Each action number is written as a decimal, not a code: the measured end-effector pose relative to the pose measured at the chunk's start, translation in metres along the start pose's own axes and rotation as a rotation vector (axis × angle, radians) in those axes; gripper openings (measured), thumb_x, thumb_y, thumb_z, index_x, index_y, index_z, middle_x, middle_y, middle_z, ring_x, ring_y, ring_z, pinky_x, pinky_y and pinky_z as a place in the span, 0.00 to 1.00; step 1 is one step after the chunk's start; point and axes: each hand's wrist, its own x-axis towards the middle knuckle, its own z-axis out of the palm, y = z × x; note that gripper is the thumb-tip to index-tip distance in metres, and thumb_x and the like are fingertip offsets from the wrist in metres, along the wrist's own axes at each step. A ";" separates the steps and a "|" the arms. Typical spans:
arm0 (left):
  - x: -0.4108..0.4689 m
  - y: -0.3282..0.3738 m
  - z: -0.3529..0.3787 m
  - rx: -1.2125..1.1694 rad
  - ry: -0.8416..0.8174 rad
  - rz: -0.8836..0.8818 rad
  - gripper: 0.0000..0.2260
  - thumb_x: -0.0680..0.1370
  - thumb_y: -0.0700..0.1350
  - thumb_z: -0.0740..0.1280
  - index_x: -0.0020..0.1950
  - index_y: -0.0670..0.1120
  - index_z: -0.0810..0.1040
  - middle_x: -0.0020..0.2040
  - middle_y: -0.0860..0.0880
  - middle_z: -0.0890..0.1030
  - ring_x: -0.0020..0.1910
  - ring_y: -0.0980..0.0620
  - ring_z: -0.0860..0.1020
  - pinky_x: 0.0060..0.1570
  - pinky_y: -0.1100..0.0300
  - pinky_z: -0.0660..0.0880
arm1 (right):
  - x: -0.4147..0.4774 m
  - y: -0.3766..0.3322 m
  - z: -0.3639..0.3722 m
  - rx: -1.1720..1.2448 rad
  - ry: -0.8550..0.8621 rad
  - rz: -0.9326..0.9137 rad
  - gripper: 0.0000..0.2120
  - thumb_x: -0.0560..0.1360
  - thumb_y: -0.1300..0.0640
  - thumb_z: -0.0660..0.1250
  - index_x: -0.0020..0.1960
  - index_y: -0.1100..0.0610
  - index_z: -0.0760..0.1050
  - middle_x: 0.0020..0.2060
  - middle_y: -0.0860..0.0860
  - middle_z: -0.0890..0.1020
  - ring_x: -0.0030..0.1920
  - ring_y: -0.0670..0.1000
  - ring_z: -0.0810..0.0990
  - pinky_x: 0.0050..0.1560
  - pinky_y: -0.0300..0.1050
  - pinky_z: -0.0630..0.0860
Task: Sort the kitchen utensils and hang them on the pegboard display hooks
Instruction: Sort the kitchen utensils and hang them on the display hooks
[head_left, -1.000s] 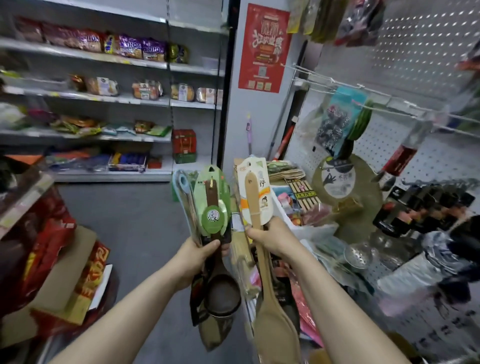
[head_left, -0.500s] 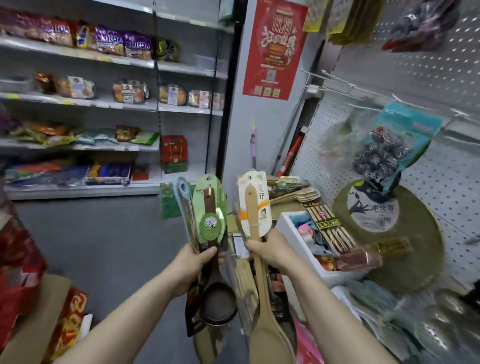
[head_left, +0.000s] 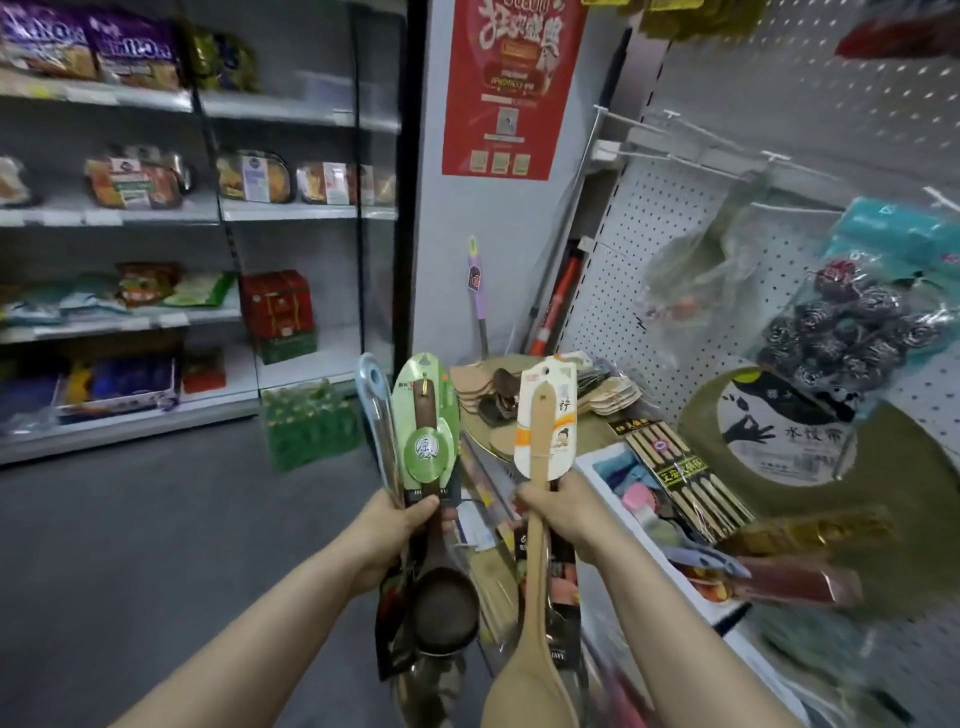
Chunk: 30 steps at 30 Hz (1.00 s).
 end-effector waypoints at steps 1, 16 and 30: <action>0.015 0.007 0.000 0.016 -0.012 -0.004 0.09 0.81 0.35 0.60 0.57 0.34 0.76 0.44 0.38 0.83 0.37 0.49 0.83 0.33 0.62 0.79 | 0.016 -0.001 -0.001 0.011 0.016 0.001 0.03 0.75 0.57 0.68 0.42 0.51 0.77 0.38 0.50 0.84 0.41 0.49 0.84 0.48 0.49 0.82; 0.266 0.113 0.004 0.139 -0.119 -0.099 0.08 0.82 0.40 0.60 0.54 0.37 0.76 0.47 0.35 0.83 0.39 0.47 0.83 0.37 0.58 0.81 | 0.242 -0.035 -0.059 0.180 0.231 0.091 0.07 0.74 0.56 0.73 0.49 0.53 0.76 0.47 0.50 0.80 0.48 0.51 0.78 0.49 0.41 0.72; 0.490 0.175 0.027 0.419 -0.477 -0.199 0.11 0.82 0.40 0.60 0.61 0.34 0.71 0.39 0.39 0.83 0.33 0.49 0.82 0.31 0.60 0.78 | 0.364 -0.036 -0.072 0.339 0.586 0.348 0.11 0.75 0.57 0.72 0.54 0.61 0.76 0.44 0.53 0.80 0.41 0.51 0.77 0.35 0.36 0.73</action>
